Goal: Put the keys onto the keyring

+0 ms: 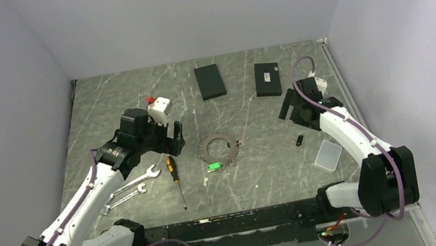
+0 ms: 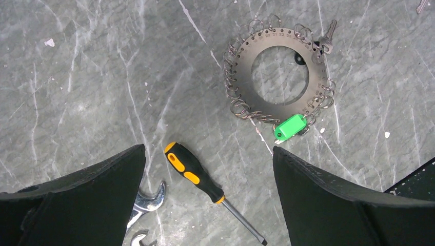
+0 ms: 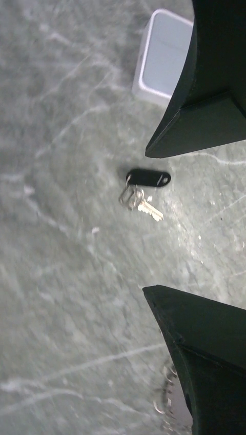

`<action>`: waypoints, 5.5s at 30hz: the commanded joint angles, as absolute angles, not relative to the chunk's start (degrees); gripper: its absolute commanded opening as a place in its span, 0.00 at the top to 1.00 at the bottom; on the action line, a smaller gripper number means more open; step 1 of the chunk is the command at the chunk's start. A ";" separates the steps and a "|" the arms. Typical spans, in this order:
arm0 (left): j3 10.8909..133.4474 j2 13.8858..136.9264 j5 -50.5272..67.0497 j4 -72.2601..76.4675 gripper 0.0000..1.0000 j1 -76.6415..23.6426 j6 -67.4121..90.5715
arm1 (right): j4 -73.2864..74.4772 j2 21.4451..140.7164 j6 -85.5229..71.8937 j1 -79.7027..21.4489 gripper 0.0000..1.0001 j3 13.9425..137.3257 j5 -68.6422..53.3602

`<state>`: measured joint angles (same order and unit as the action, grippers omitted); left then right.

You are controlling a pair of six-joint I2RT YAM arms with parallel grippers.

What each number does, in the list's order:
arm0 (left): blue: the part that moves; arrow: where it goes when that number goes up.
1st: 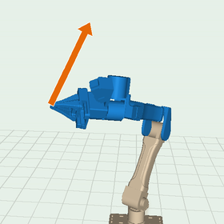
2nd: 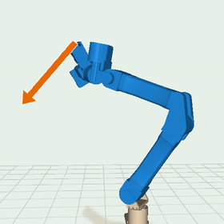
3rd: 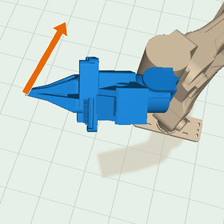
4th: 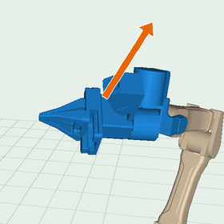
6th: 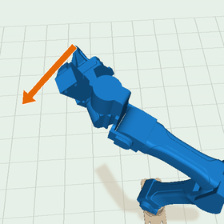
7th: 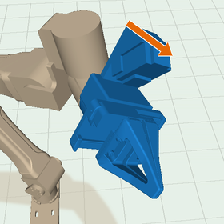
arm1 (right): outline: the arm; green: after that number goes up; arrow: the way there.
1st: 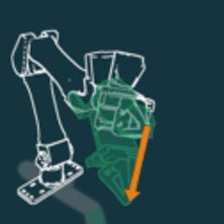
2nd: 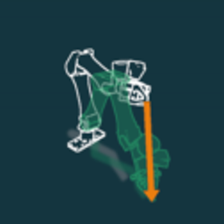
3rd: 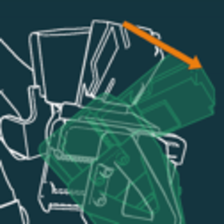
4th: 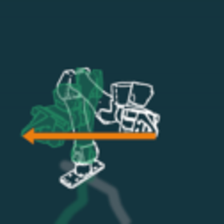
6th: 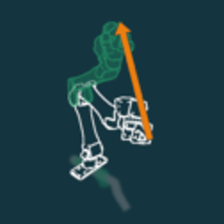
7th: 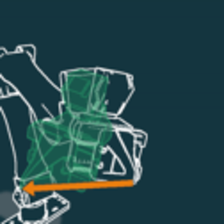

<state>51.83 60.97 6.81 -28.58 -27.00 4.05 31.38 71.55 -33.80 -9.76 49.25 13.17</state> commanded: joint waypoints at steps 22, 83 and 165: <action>54.05 59.99 6.12 -28.17 0.01 -28.74 2.77 | 24.19 75.86 -31.99 -1.76 0.26 39.78 6.76; 50.68 49.23 57.11 -16.57 0.37 -29.62 -0.42 | 19.78 61.48 -11.90 -32.88 1.00 60.77 -38.21; 35.16 40.25 37.53 7.89 1.00 -35.07 -8.26 | 11.66 68.15 -20.47 -50.62 1.00 62.36 -29.23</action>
<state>32.71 40.97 38.20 8.10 -34.87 -6.85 10.39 68.05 -23.05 -49.93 60.20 -28.05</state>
